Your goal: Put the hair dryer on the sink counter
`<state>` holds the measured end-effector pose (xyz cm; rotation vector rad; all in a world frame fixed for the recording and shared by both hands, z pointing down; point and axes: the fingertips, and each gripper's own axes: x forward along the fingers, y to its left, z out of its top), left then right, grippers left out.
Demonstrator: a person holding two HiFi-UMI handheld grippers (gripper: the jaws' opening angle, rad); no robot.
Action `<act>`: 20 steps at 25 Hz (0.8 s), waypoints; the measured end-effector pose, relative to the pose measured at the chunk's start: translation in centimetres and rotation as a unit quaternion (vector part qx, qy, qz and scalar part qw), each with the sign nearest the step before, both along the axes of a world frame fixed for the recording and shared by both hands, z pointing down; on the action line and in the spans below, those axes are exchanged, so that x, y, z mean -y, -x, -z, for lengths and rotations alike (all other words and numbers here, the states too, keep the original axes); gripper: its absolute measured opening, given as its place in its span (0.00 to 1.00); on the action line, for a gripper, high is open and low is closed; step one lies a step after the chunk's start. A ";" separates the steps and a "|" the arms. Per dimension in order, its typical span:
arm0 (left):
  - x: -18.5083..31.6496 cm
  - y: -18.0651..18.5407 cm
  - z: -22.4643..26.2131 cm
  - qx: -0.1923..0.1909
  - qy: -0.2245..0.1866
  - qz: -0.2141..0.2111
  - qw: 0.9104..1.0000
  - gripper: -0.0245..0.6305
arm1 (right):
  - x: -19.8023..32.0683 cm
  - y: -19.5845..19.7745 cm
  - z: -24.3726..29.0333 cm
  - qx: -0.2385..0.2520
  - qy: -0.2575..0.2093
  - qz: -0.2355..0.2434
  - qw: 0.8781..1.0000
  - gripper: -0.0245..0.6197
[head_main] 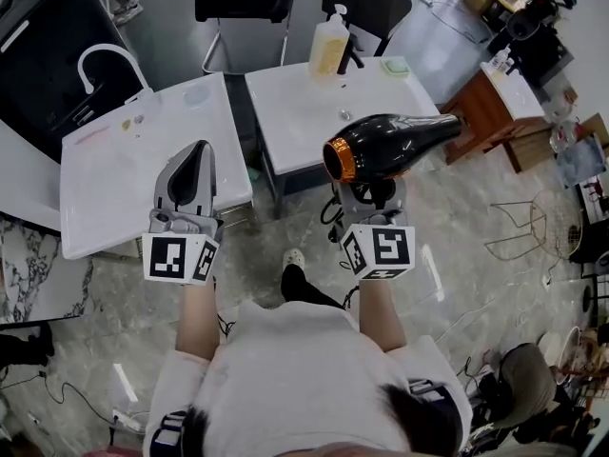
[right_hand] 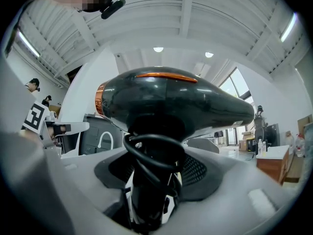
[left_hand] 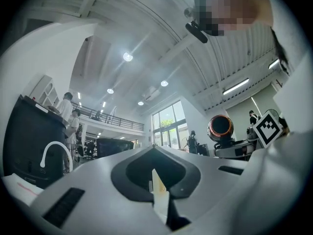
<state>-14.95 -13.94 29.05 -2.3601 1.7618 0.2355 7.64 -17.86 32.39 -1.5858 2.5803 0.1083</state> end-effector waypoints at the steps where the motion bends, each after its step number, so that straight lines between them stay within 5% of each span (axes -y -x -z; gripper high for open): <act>1: 1.0 -0.1 0.1 0.000 0.000 0.003 1.000 0.04 | 1.2 0.0 0.2 0.000 0.001 0.003 1.000 0.46; 10: 8.8 -0.8 0.9 0.001 -0.003 0.030 1.000 0.04 | 10.4 0.4 0.2 -0.003 0.011 0.040 0.999 0.46; 20: 14.7 -1.7 -0.3 0.001 0.005 0.057 0.998 0.04 | 17.5 2.2 -4.8 -0.029 0.080 0.089 0.992 0.46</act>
